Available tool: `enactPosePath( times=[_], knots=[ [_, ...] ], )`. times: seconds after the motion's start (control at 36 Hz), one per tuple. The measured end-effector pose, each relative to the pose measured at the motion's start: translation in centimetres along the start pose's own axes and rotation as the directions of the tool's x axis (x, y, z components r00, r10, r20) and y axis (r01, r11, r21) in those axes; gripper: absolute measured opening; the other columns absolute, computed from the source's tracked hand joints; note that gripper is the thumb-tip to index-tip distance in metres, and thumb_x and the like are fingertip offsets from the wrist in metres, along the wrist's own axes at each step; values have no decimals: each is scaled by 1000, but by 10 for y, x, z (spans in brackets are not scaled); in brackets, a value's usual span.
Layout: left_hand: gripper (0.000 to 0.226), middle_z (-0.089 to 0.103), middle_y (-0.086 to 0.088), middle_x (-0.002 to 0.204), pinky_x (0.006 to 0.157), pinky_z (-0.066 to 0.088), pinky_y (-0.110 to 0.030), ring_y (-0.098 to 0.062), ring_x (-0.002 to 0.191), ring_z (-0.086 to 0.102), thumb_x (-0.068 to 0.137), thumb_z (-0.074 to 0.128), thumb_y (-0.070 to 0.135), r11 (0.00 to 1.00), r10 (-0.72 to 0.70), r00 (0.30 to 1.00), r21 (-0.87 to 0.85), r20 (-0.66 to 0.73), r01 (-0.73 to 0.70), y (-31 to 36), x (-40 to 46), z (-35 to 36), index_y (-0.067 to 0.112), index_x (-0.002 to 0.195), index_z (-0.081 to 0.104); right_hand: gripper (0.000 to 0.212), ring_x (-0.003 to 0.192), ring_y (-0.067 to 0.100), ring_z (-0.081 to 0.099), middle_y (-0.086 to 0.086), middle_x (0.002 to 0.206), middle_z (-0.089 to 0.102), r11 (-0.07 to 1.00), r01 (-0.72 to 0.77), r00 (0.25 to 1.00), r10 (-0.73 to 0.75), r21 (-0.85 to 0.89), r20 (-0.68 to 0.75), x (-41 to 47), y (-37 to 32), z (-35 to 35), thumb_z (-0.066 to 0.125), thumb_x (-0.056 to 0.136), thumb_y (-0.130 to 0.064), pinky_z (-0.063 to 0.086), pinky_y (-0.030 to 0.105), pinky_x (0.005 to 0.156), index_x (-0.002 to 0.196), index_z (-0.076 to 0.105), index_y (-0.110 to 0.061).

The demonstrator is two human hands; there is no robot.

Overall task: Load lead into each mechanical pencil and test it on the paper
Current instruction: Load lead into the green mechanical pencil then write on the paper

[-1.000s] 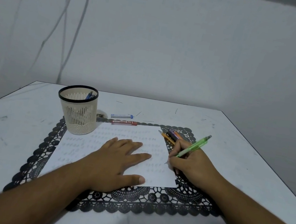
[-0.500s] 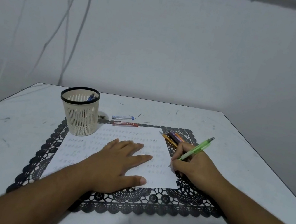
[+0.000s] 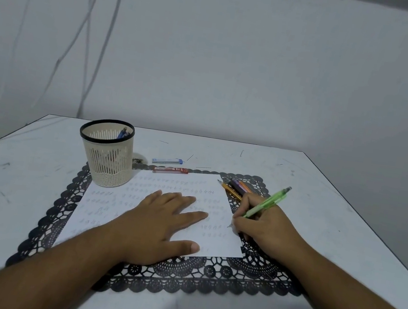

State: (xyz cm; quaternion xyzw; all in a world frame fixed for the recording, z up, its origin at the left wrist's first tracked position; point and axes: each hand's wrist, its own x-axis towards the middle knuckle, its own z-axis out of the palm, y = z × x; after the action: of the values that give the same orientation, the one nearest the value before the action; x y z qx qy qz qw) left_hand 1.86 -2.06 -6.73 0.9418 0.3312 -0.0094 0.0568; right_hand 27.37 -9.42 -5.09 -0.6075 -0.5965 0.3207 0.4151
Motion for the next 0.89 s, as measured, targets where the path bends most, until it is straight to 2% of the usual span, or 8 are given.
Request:
enactPosePath(
  times=[0.11, 0.25, 0.33, 0.39, 0.5, 0.67, 0.75, 0.89],
  knots=[
    [69, -9, 15, 172, 128, -7, -42, -9, 156, -11, 97, 22, 79, 1000, 4, 1000, 5, 2, -4, 0, 0, 0, 57, 158, 1, 16, 57, 18, 59, 17, 72, 70, 1000, -10, 999, 10, 4, -30, 0, 0, 0, 68, 85, 7, 48, 27, 56, 77, 60, -5],
    [69, -8, 14, 172, 127, -7, -41, -11, 157, -11, 97, 23, 79, 1000, 3, 1000, 8, 1, -3, 0, 1, 1, 56, 159, 1, 24, 61, 19, 60, 18, 74, 70, 1000, -1, 1000, 1, -5, 6, -1, 0, -1, 70, 84, 5, 50, 31, 60, 73, 61, -13],
    [69, -8, 14, 172, 127, -7, -41, -11, 157, -11, 97, 23, 79, 1000, 2, 1000, 9, -2, -2, -1, 1, 1, 56, 159, 1, 18, 61, 20, 58, 23, 75, 68, 1000, 15, 1000, -15, 25, -5, -3, -1, -2, 70, 85, 7, 49, 33, 60, 76, 62, -7],
    [69, -8, 14, 172, 127, -8, -41, -11, 157, -11, 98, 23, 78, 1000, 2, 1000, 7, -3, -2, -1, 1, 1, 56, 159, 1, 19, 60, 20, 59, 21, 73, 68, 999, 35, 999, -34, 38, -3, -4, -1, -2, 70, 85, 8, 50, 34, 60, 76, 61, -6],
    [69, -8, 14, 172, 126, -8, -41, -10, 157, -11, 97, 23, 78, 1000, 4, 1000, 6, -6, -4, -1, 1, 1, 56, 159, 1, 28, 63, 17, 64, 13, 71, 68, 999, 49, 998, -49, 6, 44, -6, -1, 1, 70, 85, 5, 53, 30, 65, 72, 61, -17],
    [69, -8, 14, 172, 127, -8, -41, -11, 157, -11, 97, 24, 79, 1000, 8, 1000, 0, -9, -8, -2, 3, 2, 56, 159, 2, 29, 65, 16, 65, 16, 75, 69, 999, 41, 998, -40, -20, 53, -6, -1, 2, 70, 84, 4, 53, 35, 67, 71, 61, -20],
    [69, -8, 14, 172, 128, -7, -42, -10, 157, -10, 97, 22, 79, 1000, 7, 1000, 6, -9, -7, -3, 2, 3, 57, 158, 0, 34, 62, 14, 63, 11, 71, 68, 999, 41, 999, -41, -22, 31, -5, -2, 2, 70, 85, 4, 52, 35, 66, 68, 61, -24],
    [69, -8, 14, 172, 127, -8, -41, -8, 156, -11, 97, 23, 78, 1000, 6, 1000, 6, -7, -6, -2, 1, 3, 56, 158, 1, 28, 62, 14, 63, 10, 71, 68, 999, 41, 999, -40, -30, 35, -6, -2, 2, 70, 85, 4, 53, 37, 67, 71, 60, -18]
  ],
)
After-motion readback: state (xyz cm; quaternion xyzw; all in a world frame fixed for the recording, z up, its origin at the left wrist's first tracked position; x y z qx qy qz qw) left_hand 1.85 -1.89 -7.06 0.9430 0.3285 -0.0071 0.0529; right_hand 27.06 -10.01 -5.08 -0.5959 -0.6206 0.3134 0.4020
